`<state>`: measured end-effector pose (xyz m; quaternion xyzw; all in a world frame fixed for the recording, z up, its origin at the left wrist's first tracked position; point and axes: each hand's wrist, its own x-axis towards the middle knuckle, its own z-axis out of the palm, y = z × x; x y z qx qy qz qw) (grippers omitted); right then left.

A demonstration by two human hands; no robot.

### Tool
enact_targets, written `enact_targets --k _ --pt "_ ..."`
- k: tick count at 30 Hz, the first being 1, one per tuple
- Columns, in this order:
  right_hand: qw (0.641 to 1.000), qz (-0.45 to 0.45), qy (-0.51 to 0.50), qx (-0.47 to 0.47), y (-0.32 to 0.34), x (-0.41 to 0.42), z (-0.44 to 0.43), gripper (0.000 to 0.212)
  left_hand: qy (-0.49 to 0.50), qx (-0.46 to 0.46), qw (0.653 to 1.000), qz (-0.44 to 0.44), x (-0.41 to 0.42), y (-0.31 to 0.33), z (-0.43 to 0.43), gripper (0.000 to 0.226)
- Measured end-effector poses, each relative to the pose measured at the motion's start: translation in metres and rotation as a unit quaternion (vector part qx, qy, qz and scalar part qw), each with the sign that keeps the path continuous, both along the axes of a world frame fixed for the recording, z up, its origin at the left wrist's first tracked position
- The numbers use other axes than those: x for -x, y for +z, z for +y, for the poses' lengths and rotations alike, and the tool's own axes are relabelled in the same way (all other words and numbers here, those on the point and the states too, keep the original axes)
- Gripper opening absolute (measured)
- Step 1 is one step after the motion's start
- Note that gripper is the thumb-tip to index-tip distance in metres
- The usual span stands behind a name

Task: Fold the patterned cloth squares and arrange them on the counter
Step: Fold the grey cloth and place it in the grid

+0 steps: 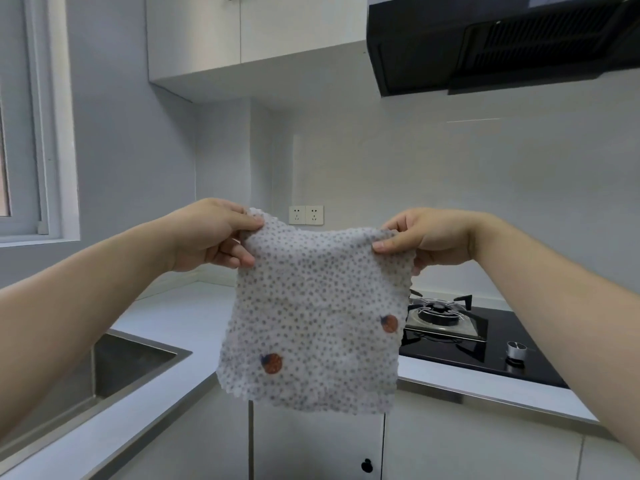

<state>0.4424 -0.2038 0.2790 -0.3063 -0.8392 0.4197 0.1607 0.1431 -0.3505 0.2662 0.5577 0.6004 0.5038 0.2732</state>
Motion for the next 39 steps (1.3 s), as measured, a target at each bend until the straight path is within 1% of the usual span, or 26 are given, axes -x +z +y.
enact_targets --k 3,5,8,11,13,18,22,25,28,31,33,36,37,39 --pt "0.999 0.02 -0.036 -0.011 -0.004 0.008 0.003 0.024 -0.002 0.0 1.0 -0.009 0.006 -0.006 -0.002 0.022" --pt "0.998 0.049 -0.036 0.01 -0.007 0.01 0.004 0.02 0.0 -0.002 1.0 -0.002 0.011 -0.009 -0.003 0.024" --pt "0.994 0.083 0.004 0.068 -0.011 0.008 0.005 0.029 0.001 -0.004 1.0 -0.003 0.016 -0.012 -0.007 0.026" --pt "0.993 0.073 0.044 0.087 -0.012 0.002 0.003 0.032 -0.006 -0.001 1.0 -0.012 0.019 -0.015 -0.011 0.026" --pt "0.991 0.078 0.052 0.099 -0.01 -0.002 0.002 0.033 -0.014 0.002 1.0 -0.014 0.023 -0.016 -0.012 0.026" --pt "0.989 0.099 0.03 0.108 -0.013 0.008 0.017 0.038 -0.012 0.024 0.999 -0.018 0.039 -0.03 0.002 0.026" --pt "0.991 0.066 0.003 0.113 -0.034 0.035 0.04 0.03 0.015 0.048 0.998 -0.042 0.057 -0.055 0.031 0.026" --pt "0.991 0.058 -0.025 0.116 -0.058 0.062 0.069 0.022 0.042 0.062 0.995 -0.073 0.072 -0.08 0.062 0.026" --pt "0.992 0.063 -0.066 0.082 -0.085 0.09 0.105 0.021 0.08 0.053 0.993 -0.075 0.087 -0.1 0.099 0.026" --pt "0.986 0.12 -0.117 0.016 -0.11 0.119 0.146 0.011 0.111 -0.021 0.99 -0.087 0.105 -0.11 0.142 0.025" --pt "0.973 0.159 -0.143 -0.088 -0.118 0.128 0.158 0.017 0.121 -0.096 0.985 -0.083 0.111 -0.112 0.157 0.019" --pt "0.941 0.207 -0.153 -0.22 -0.125 0.141 0.163 0.017 0.124 -0.171 0.976 -0.06 0.125 -0.121 0.177 0.021" --pt "0.936 0.213 -0.146 -0.239 -0.13 0.145 0.165 0.017 0.12 -0.176 0.975 -0.057 0.131 -0.129 0.182 0.022" --pt "0.94 0.196 -0.13 -0.247 -0.148 0.149 0.172 0.017 0.119 -0.151 0.981 -0.03 0.145 -0.152 0.188 0.02"
